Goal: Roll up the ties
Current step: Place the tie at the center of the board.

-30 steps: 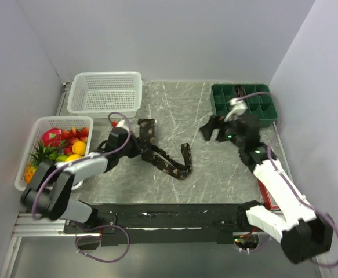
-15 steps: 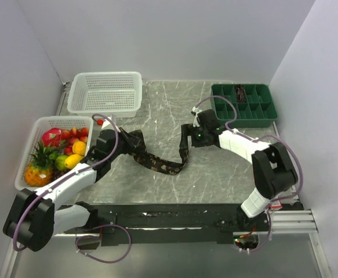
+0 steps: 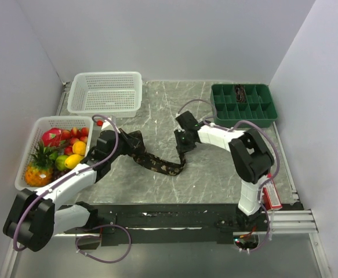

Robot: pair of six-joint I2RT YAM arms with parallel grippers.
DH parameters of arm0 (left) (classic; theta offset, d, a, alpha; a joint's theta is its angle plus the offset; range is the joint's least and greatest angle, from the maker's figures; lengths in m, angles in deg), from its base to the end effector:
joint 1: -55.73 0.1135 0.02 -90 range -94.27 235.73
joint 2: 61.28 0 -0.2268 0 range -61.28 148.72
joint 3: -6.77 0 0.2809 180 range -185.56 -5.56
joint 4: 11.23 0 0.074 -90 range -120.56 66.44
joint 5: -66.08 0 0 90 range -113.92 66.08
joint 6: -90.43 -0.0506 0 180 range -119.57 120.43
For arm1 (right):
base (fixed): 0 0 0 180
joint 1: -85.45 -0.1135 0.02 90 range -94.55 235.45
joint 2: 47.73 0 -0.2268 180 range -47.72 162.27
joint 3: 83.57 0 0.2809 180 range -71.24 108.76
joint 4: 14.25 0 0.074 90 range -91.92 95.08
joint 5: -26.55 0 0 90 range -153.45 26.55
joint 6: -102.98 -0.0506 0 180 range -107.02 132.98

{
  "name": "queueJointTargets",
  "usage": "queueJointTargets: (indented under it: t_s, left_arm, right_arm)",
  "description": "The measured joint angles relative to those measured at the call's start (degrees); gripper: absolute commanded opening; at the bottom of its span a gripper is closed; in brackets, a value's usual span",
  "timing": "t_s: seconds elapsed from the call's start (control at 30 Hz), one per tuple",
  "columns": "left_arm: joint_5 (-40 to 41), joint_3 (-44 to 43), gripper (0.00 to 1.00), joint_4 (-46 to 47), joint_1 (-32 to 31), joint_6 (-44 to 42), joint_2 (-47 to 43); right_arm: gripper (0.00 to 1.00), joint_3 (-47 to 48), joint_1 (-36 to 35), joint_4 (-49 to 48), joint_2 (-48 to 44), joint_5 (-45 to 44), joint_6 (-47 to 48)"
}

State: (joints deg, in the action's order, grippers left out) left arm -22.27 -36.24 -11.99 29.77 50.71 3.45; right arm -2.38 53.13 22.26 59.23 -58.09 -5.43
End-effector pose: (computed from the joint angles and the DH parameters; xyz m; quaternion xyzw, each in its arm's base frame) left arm 0.2697 -0.1297 0.1670 -0.1829 0.8109 -0.3336 0.4445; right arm 0.3329 0.2162 0.0982 -0.1286 0.9613 0.1435 0.1968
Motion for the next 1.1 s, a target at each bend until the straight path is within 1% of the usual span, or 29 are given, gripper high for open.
queueJointTargets:
  t_s: [0.03, 0.1, 0.17, 0.2, 0.23, 0.27, 0.3, 0.37, 0.43, 0.53, 0.67, 0.8, 0.87, 0.93, 1.1]
  left_arm:
    - [0.09, 0.17, 0.01, -0.04, 0.00, -0.02, 0.00]
    - [0.50, 0.52, 0.04, -0.33, 0.00, -0.02, -0.31]
    - [1.25, 1.03, 0.22, -0.39, 0.00, -0.09, -1.22]
    - [1.42, 1.38, 0.43, -0.39, 0.00, -0.26, -1.95]
    - [1.73, 2.03, 0.76, -0.39, 0.00, -0.39, -3.19]
    - [1.90, 2.60, 0.87, -0.44, 0.00, -1.22, -4.28]
    - [2.21, 3.56, 0.95, -0.28, -0.02, -1.38, -5.99]
    - [3.13, 5.14, 0.96, -0.37, -0.22, -1.60, -8.87]
    - [4.22, 6.93, 0.96, -0.31, -0.37, -1.60, -12.17]
    - [5.62, 9.49, 0.96, -0.42, -0.52, -1.75, -17.44]
    - [6.23, 10.16, 0.96, 0.22, -0.55, -2.60, -22.16]
    - [5.75, 9.42, 0.96, 1.11, -0.66, -2.86, -20.98]
    - [5.20, 8.63, 0.96, 1.81, -0.68, -3.04, -18.99]
    - [4.13, 7.21, 0.96, 2.82, -0.68, -3.08, -15.52]
    - [-1.11, 1.70, 0.96, 6.69, -0.72, -3.32, -3.67]
  right_arm:
    - [0.05, 0.70, -0.57, 0.44, 0.96, -0.63, 0.37]
    - [0.00, 1.84, -1.16, 1.55, 1.57, -2.89, 0.22]
    - [0.00, 2.43, -1.03, 2.62, 1.38, -4.96, 0.33]
    - [0.00, 2.54, -0.72, 3.15, 0.98, -5.79, 0.50]
    - [0.00, 2.89, -0.26, 4.24, 0.24, -6.51, 0.79]
    - [0.00, 3.50, 0.26, 5.22, -0.96, -7.19, 1.14]
    - [0.00, 4.11, 0.79, 5.84, -2.25, -7.78, 1.55]
    - [0.00, 7.39, 1.95, 7.65, -6.56, -9.68, 2.75]
    - [0.00, 11.87, 2.78, 7.52, -12.11, -11.52, 4.31]
    - [0.00, 17.94, 3.34, 3.61, -22.53, -13.35, 7.21]
    - [0.00, 17.88, 3.32, -6.43, -39.95, -11.34, 11.56]
    - [0.00, 16.52, 3.32, -14.40, -51.10, -7.45, 14.82]
    - [0.00, 16.98, 3.32, -17.16, -52.98, -5.33, 16.20]
    - [0.00, 17.14, 3.32, -18.95, -52.85, -2.82, 17.44]
    - [0.00, 18.29, 3.32, -18.21, -48.24, 2.99, 18.99]
